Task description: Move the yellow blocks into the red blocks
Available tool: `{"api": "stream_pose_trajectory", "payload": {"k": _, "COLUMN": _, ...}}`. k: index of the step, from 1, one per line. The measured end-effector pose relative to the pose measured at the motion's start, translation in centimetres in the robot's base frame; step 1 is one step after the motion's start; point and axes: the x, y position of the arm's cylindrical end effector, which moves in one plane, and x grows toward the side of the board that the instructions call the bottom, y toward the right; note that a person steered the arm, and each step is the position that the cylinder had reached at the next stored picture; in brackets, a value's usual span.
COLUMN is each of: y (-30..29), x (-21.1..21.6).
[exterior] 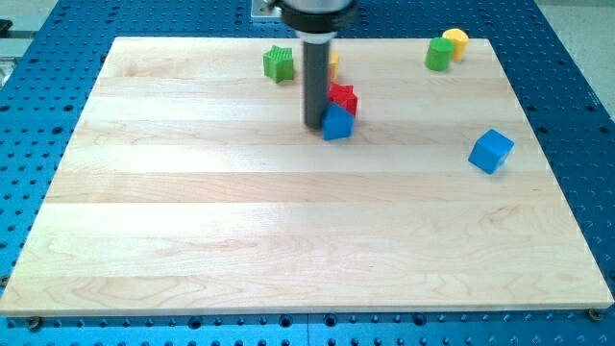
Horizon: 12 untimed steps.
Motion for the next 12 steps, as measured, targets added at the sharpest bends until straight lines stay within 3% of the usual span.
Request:
{"api": "stream_pose_trajectory", "payload": {"k": 1, "y": 7.2, "x": 4.7}}
{"api": "stream_pose_trajectory", "payload": {"k": 2, "y": 11.9, "x": 5.6}}
{"api": "stream_pose_trajectory", "payload": {"k": 3, "y": 12.5, "x": 6.1}}
{"api": "stream_pose_trajectory", "payload": {"k": 4, "y": 11.1, "x": 3.3}}
{"api": "stream_pose_trajectory", "payload": {"k": 7, "y": 25.0, "x": -16.1}}
{"api": "stream_pose_trajectory", "payload": {"k": 8, "y": 23.1, "x": -18.4}}
{"api": "stream_pose_trajectory", "payload": {"k": 10, "y": 8.6, "x": -12.5}}
{"api": "stream_pose_trajectory", "payload": {"k": 11, "y": 6.1, "x": -13.7}}
{"api": "stream_pose_trajectory", "payload": {"k": 12, "y": 6.3, "x": -10.1}}
